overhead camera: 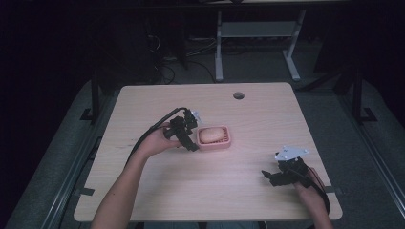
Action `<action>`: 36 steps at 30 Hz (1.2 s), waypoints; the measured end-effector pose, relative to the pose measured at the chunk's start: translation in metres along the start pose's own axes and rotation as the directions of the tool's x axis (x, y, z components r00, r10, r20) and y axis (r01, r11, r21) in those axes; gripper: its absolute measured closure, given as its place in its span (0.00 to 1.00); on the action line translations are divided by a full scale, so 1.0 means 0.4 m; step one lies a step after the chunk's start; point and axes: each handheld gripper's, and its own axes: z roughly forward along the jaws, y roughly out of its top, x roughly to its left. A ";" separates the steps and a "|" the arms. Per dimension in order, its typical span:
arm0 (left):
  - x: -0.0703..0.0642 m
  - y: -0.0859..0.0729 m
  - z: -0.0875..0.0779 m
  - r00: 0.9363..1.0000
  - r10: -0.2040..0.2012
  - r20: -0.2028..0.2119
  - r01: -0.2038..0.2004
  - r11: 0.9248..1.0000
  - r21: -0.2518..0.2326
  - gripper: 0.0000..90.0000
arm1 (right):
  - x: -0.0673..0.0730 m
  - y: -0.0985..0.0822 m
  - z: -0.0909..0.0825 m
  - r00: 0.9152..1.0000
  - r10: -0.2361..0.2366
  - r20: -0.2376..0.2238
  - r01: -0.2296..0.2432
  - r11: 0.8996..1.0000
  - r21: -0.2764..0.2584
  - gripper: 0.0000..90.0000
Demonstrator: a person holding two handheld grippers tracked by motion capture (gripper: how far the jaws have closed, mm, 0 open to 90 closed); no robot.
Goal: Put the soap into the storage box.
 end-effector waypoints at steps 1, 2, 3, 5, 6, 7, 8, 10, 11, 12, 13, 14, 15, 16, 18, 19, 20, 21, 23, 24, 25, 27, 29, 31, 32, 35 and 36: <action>-0.001 -0.002 -0.001 1.000 -0.001 0.006 0.001 1.000 0.007 0.28 | 0.000 0.000 0.000 1.000 0.001 0.000 -0.001 1.000 0.001 0.15; -0.003 -0.002 -0.001 1.000 0.002 0.004 -0.002 1.000 0.009 0.28 | 0.000 0.001 0.001 1.000 0.001 0.000 -0.001 1.000 0.000 0.16; -0.006 -0.005 -0.001 1.000 0.003 0.002 -0.003 1.000 0.007 0.28 | 0.000 0.001 0.001 1.000 0.001 0.000 -0.001 1.000 0.000 0.16; -0.008 -0.009 -0.003 1.000 0.005 -0.003 -0.005 1.000 0.000 0.28 | 0.000 0.001 0.001 1.000 -0.003 0.001 0.003 1.000 -0.002 0.16; -0.009 -0.011 -0.004 1.000 0.000 0.001 0.000 1.000 -0.003 0.28 | 0.002 0.001 0.001 1.000 0.000 0.002 0.000 1.000 0.003 0.15; -0.009 -0.013 -0.006 1.000 0.002 0.001 -0.002 1.000 -0.001 0.28 | 0.002 0.001 0.001 1.000 -0.001 0.002 0.001 1.000 0.003 0.15; -0.012 -0.017 -0.005 1.000 -0.002 0.000 0.002 1.000 -0.007 0.28 | 0.002 0.001 0.001 1.000 -0.001 0.003 0.001 1.000 0.003 0.16; -0.015 -0.024 -0.006 1.000 -0.001 -0.001 0.001 1.000 -0.004 0.28 | 0.001 0.001 0.001 1.000 0.002 0.004 -0.002 1.000 0.001 0.16; -0.018 -0.030 -0.006 1.000 -0.003 -0.001 0.003 1.000 -0.010 0.28 | 0.001 0.001 0.001 1.000 0.004 0.004 -0.004 1.000 0.001 0.16; -0.020 -0.033 -0.006 1.000 -0.004 0.003 0.004 1.000 -0.008 0.28 | 0.001 0.001 0.001 1.000 0.003 0.004 -0.003 1.000 0.001 0.15; -0.021 -0.036 -0.006 1.000 0.000 0.001 0.000 1.000 0.003 0.28 | 0.002 0.002 0.001 1.000 0.005 0.005 -0.005 1.000 0.001 0.15; -0.023 -0.039 -0.006 1.000 0.002 -0.006 -0.002 1.000 -0.003 0.28 | 0.002 0.002 0.002 1.000 0.003 0.007 -0.003 1.000 0.001 0.16; -0.024 -0.042 -0.007 1.000 0.002 -0.003 -0.002 1.000 -0.005 0.28 | 0.002 0.002 0.002 1.000 0.004 0.007 -0.004 1.000 0.002 0.16; -0.025 -0.044 -0.009 1.000 -0.004 0.001 0.004 1.000 -0.006 0.28 | 0.003 0.003 0.002 1.000 0.008 0.004 -0.008 1.000 0.003 0.16; -0.027 -0.051 -0.011 1.000 -0.008 -0.001 0.008 1.000 -0.012 0.28 | 0.004 0.004 0.002 1.000 0.000 0.010 0.000 1.000 0.002 0.15; -0.028 -0.054 -0.011 1.000 -0.009 -0.004 0.009 1.000 -0.017 0.28 | 0.004 0.004 0.002 1.000 0.000 0.011 0.000 1.000 0.001 0.16; -0.029 -0.056 -0.013 1.000 -0.007 -0.003 0.007 1.000 -0.014 0.28 | 0.004 0.005 0.002 1.000 -0.001 0.011 0.001 1.000 0.003 0.16; -0.031 -0.060 -0.014 1.000 -0.005 -0.006 0.005 1.000 -0.017 0.28 | 0.004 0.005 0.003 1.000 -0.002 0.013 0.002 1.000 0.003 0.16; -0.035 -0.066 -0.015 1.000 -0.009 -0.006 0.008 1.000 -0.021 0.28 | 0.004 0.004 0.003 1.000 0.005 0.012 -0.005 1.000 0.003 0.16; -0.036 -0.068 -0.016 1.000 -0.006 -0.005 0.006 1.000 -0.011 0.28 | 0.004 0.004 0.003 1.000 0.008 0.013 -0.008 1.000 0.003 0.16; -0.040 -0.071 -0.016 1.000 -0.007 -0.015 0.007 1.000 -0.014 0.28 | 0.004 0.004 0.003 1.000 0.007 0.014 -0.007 1.000 0.004 0.16; -0.043 -0.077 -0.019 1.000 -0.010 -0.009 0.010 1.000 -0.021 0.28 | 0.004 0.004 0.004 1.000 0.009 0.014 -0.009 1.000 0.006 0.16; -0.046 -0.084 -0.019 1.000 -0.013 -0.009 0.013 1.000 -0.027 0.28 | 0.005 0.004 0.004 1.000 0.008 0.016 -0.008 1.000 0.007 0.16; -0.050 -0.093 -0.017 1.000 -0.012 -0.009 0.012 1.000 -0.029 0.28 | 0.005 0.004 0.004 1.000 0.009 0.016 -0.009 1.000 0.007 0.15; -0.051 -0.096 -0.017 1.000 -0.012 -0.007 0.011 1.000 -0.024 0.28 | 0.005 0.004 0.004 1.000 0.009 0.017 -0.009 1.000 0.008 0.16; -0.055 -0.108 -0.013 1.000 -0.014 -0.007 0.013 1.000 -0.022 0.28 | 0.005 0.004 0.005 1.000 0.009 0.019 -0.009 1.000 0.009 0.16; -0.057 -0.112 -0.013 1.000 -0.015 -0.007 0.015 1.000 -0.025 0.28 | 0.005 0.004 0.005 1.000 0.009 0.019 -0.009 1.000 0.009 0.16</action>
